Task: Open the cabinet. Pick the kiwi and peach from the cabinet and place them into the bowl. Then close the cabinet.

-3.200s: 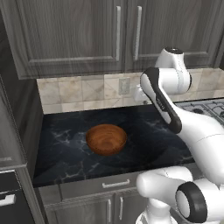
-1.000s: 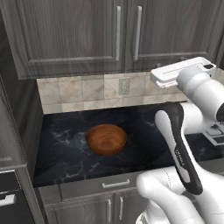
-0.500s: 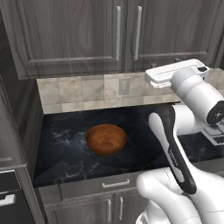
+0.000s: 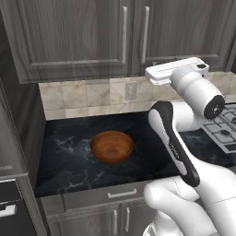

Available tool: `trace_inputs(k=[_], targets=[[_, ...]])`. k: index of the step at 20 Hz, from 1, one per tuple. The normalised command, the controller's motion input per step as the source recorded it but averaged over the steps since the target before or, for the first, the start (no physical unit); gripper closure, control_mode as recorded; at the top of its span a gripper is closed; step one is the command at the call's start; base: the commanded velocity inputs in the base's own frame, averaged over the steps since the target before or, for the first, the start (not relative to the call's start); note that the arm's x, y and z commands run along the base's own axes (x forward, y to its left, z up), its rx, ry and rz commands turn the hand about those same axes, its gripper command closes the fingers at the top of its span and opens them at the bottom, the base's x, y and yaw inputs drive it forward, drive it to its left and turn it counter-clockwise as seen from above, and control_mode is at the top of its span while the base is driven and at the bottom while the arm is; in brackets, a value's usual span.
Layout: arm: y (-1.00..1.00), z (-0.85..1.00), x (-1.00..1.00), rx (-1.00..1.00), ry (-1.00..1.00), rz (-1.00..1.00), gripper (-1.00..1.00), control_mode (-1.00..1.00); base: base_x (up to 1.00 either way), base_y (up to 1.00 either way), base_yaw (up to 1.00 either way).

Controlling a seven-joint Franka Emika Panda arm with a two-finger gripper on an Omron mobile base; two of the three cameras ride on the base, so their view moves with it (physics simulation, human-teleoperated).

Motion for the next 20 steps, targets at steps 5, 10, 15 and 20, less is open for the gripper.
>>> trace_inputs(k=[5, 10, 15, 20], targets=[[0.00, 0.00, 0.59, 0.00, 0.07, 0.00, -1.00, -1.00, 0.00, 0.00, 0.00], [0.00, 0.00, 0.66, 0.00, 0.07, 0.00, -1.00, -1.00, 0.00, 0.00, 0.00], [0.02, 0.00, 0.66, 0.00, 0.07, 0.00, -1.00, -1.00, 0.00, 0.00, 0.00], [0.08, 0.00, 0.75, 0.00, 0.07, 0.00, -1.00, -1.00, 0.00, 0.00, 0.00]])
